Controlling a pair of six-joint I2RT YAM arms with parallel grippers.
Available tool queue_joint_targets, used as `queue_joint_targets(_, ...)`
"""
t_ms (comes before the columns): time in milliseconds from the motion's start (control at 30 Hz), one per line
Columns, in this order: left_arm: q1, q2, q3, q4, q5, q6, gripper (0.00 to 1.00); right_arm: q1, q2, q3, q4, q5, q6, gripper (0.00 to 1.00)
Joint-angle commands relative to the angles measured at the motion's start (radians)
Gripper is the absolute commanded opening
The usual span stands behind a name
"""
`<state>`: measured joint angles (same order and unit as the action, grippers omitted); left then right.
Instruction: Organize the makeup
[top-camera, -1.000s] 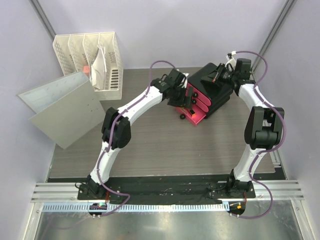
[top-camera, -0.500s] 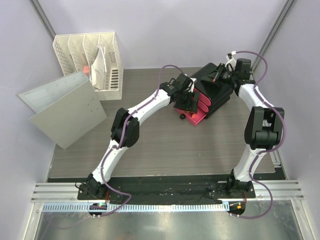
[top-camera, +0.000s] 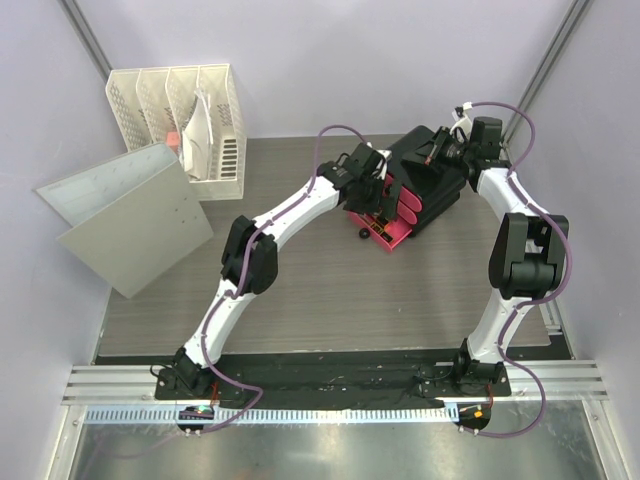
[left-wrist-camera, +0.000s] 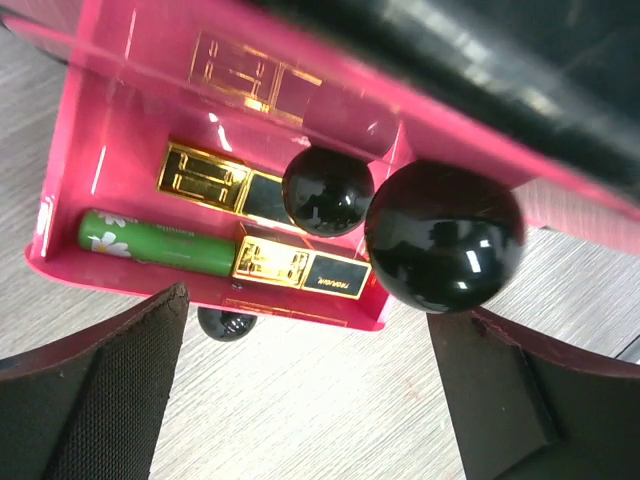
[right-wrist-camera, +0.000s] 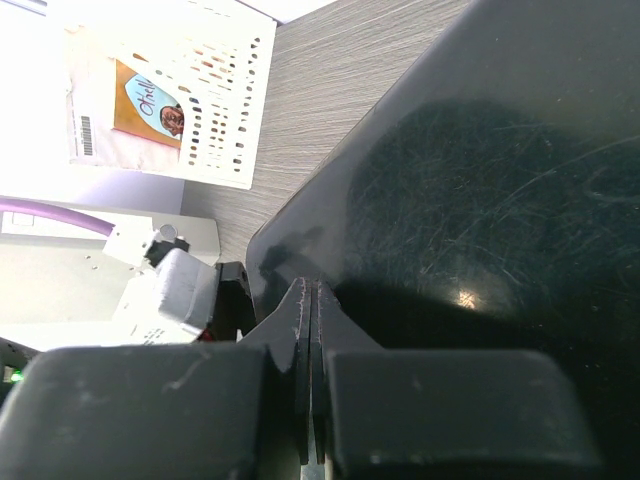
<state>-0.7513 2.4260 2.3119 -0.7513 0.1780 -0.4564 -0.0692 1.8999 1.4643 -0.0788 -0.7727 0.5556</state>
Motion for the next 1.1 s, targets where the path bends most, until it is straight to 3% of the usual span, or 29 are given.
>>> queue_joint_targets(0, 0.007, -0.051, 0.018, 0.023, -0.025, 0.005, 0.97, 0.009, 0.13, -0.107, -0.337, 0.168, -0.094, 0.01)
queue_joint_targets(100, 0.007, -0.105, -0.043, 0.036, -0.026, 0.008, 0.85, 0.009, 0.128, -0.107, -0.337, 0.168, -0.092, 0.01)
queue_joint_targets(200, 0.009, -0.171, -0.133, 0.053, -0.015, 0.002, 0.44, 0.009, 0.13, -0.107, -0.337, 0.17, -0.092, 0.01)
queue_joint_targets(233, 0.007, -0.186, -0.161, 0.066, -0.02, -0.004, 0.17, 0.011, 0.128, -0.107, -0.337, 0.17, -0.094, 0.01)
queue_joint_targets(300, 0.01, -0.237, -0.26, 0.082, -0.049, -0.04, 0.0, 0.009, 0.128, -0.107, -0.337, 0.17, -0.092, 0.01)
queue_joint_targets(433, 0.027, -0.3, -0.455, 0.19, -0.048, -0.161, 0.0, 0.009, 0.131, -0.101, -0.338, 0.17, -0.092, 0.01)
queue_joint_targets(600, 0.082, -0.298, -0.621, 0.355, 0.067, -0.338, 0.0, 0.009, 0.133, -0.098, -0.338, 0.167, -0.091, 0.01)
queue_joint_targets(1067, 0.109, -0.101, -0.542, 0.478, 0.138, -0.577, 0.0, 0.009, 0.126, -0.099, -0.338, 0.167, -0.094, 0.01)
